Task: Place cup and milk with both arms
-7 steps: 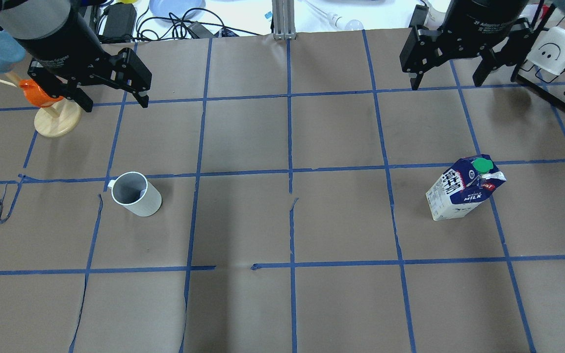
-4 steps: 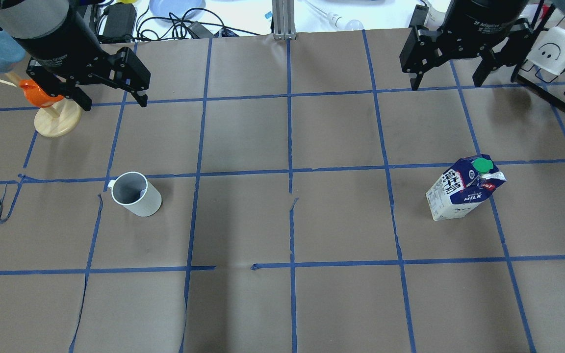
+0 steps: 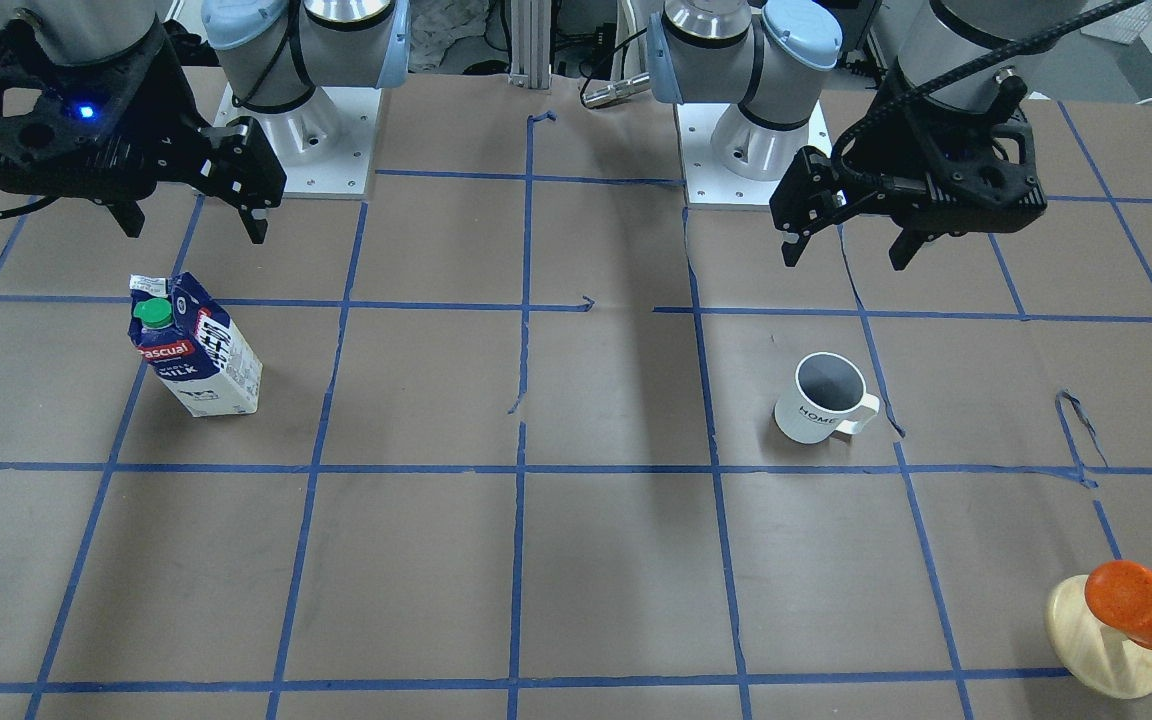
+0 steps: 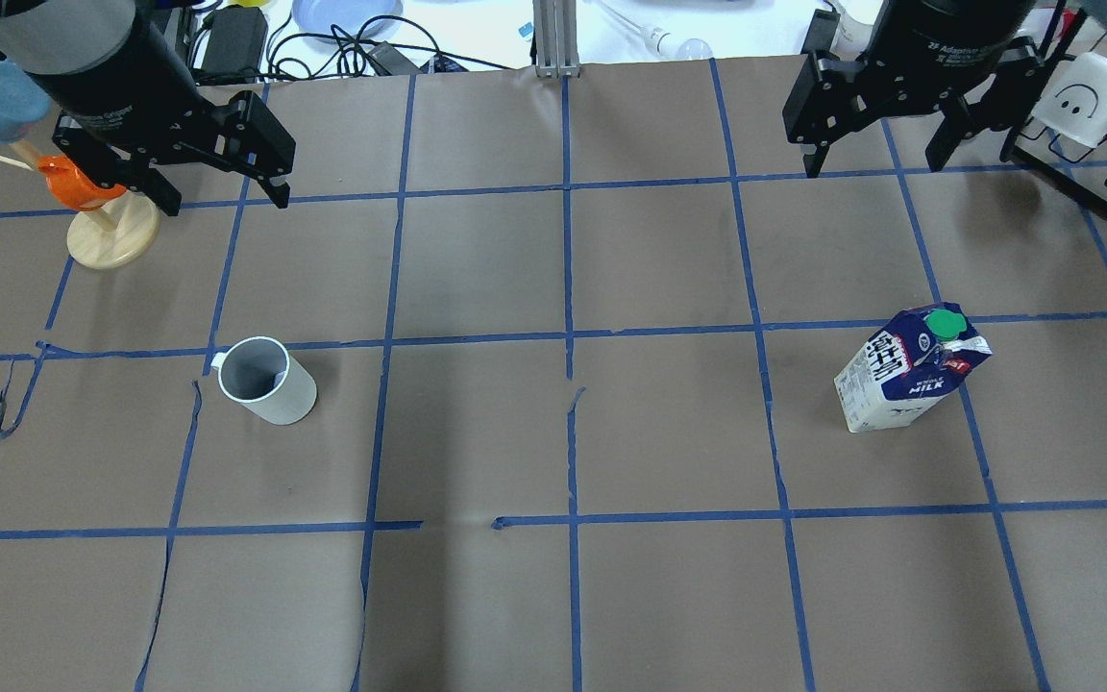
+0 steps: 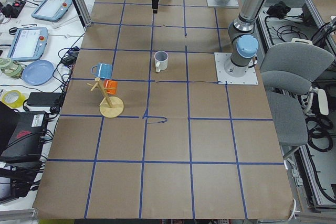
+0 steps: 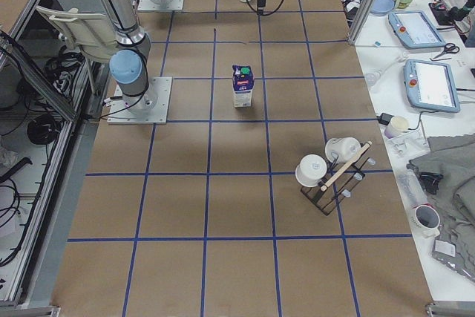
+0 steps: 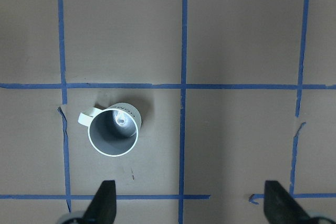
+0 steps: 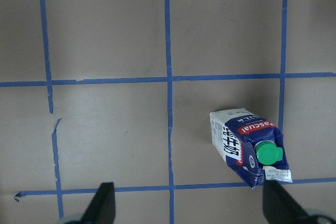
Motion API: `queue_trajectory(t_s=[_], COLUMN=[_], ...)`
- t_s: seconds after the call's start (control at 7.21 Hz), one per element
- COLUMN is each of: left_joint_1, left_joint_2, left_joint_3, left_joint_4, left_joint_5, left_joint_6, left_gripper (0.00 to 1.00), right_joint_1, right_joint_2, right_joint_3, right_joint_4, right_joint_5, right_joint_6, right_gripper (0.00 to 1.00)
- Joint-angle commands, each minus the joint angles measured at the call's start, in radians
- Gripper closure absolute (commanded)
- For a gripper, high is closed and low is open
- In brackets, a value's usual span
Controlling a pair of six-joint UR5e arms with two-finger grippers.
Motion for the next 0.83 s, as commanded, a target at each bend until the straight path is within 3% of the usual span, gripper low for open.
queue_trajectory(t_s=[0.0,0.69], left_joint_1=[0.001,0.002], left_joint_2=[-0.004,-0.001], left_joint_3=[-0.001,-0.030], left_joint_4=[0.001,0.010], left_joint_5=[-0.002,0.000], left_joint_6=[0.000,-0.001], left_gripper=[0.00,0.00], right_joint_1=[0.000,0.000], right_joint_2=[0.000,0.000], right_joint_3=[0.000,0.000], right_joint_4=[0.000,0.000], right_joint_5=[0.000,-0.002], right_joint_6=[0.000,0.000], right_gripper=[0.00,0.00])
